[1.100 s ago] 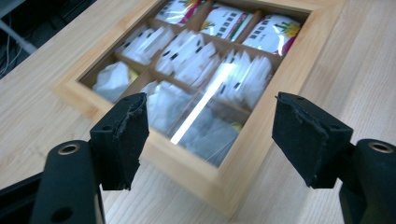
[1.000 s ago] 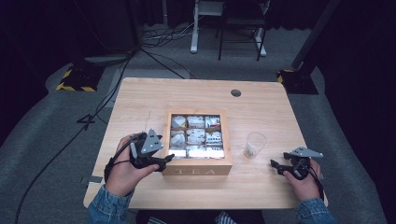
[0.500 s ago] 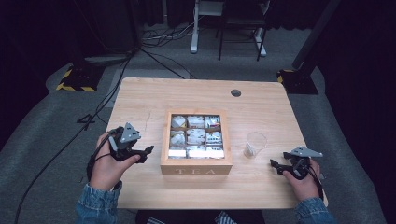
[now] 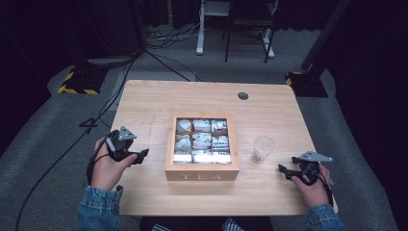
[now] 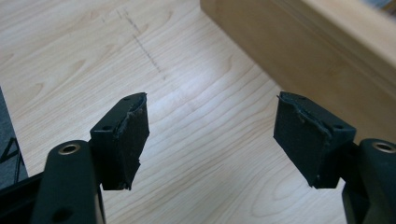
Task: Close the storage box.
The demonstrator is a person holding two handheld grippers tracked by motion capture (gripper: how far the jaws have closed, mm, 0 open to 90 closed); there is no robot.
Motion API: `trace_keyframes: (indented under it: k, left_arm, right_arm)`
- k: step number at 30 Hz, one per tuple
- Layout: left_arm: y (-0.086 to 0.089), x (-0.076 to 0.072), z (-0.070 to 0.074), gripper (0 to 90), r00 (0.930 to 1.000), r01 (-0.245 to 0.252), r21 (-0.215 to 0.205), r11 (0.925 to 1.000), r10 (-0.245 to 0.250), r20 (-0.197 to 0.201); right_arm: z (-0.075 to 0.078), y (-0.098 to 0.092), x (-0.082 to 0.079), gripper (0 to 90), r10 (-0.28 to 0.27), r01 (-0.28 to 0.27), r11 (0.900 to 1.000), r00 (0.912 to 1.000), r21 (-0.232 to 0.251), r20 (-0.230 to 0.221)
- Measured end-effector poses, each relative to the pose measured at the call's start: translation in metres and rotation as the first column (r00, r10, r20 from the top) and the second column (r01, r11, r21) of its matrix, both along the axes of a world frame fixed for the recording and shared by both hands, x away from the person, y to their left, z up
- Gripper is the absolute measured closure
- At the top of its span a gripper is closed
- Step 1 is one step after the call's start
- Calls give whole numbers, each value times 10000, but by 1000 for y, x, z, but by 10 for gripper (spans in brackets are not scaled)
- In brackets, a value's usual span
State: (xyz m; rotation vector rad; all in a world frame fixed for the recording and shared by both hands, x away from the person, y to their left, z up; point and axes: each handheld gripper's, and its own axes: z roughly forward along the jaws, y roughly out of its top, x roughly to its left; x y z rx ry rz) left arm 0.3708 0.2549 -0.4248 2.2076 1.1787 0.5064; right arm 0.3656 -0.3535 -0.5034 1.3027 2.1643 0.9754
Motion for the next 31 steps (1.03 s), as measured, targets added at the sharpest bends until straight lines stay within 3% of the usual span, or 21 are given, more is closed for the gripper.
trace_keyframes:
  k: [6,14,20,23,26,31]
  left_arm:
    - [11,8,-16,274,9990,-292,-335,9990,280,-352]
    - [17,16,-36,275,9983,-478,-702,9964,453,-366]
    - [21,22,-54,274,9969,-730,-445,9963,716,-325]
    - [17,25,-60,249,9971,-723,155,9973,727,-218]
    - [14,26,-63,237,9971,-708,413,9966,719,-251]
    - [13,30,-70,193,9978,-475,-220,9986,464,-469]
  right_arm:
    - [0,0,0,279,12,-12,10000,10000,11,6]
    - [0,0,0,279,3,-3,10000,10000,1,2]
    - [0,0,0,279,14,-14,10000,10000,20,-1]
    - [0,0,0,279,14,-14,10000,10000,9,4]
    - [0,0,0,279,35,-35,10000,10000,17,6]
    - [0,0,0,279,20,-20,10000,10000,20,3]
